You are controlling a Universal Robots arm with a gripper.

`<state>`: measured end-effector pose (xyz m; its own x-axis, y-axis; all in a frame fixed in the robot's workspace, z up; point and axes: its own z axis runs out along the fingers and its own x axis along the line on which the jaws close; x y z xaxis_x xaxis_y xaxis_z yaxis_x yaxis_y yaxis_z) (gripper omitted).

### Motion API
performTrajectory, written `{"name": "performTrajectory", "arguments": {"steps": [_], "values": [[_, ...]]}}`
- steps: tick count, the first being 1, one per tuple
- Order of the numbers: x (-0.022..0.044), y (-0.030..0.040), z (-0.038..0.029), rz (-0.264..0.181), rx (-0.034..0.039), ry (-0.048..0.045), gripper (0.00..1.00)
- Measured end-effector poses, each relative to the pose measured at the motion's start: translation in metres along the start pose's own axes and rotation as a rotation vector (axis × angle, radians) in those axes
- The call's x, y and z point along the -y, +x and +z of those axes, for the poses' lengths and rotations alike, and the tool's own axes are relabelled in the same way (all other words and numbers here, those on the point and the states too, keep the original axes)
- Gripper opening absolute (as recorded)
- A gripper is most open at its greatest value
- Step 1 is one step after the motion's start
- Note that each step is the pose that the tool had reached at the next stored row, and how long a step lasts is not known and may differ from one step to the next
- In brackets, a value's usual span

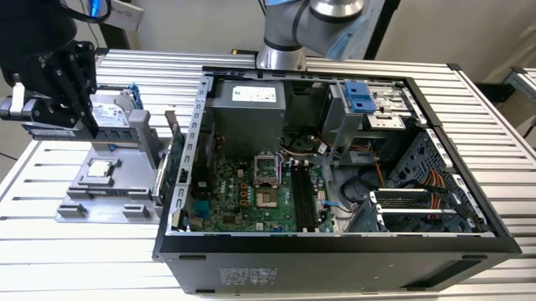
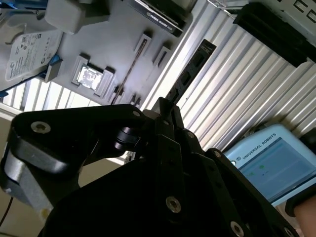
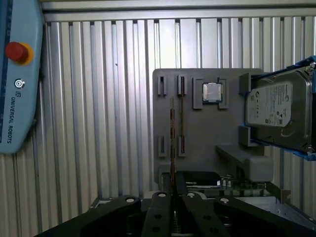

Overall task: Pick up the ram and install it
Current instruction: 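Pick up the ram and move it above insertion slot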

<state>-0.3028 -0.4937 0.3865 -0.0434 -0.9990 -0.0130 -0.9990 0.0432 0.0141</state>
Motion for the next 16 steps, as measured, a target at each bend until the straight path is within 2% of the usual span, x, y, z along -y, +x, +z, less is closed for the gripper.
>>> {"name": "performTrajectory", "arguments": {"steps": [4,16], "values": [[0.0048,-0.0002,-0.0001,0.000,-0.0001,-0.0001,0.00],[0.0248,-0.0011,-0.0005,-0.016,-0.0004,-0.0004,0.00]]}}
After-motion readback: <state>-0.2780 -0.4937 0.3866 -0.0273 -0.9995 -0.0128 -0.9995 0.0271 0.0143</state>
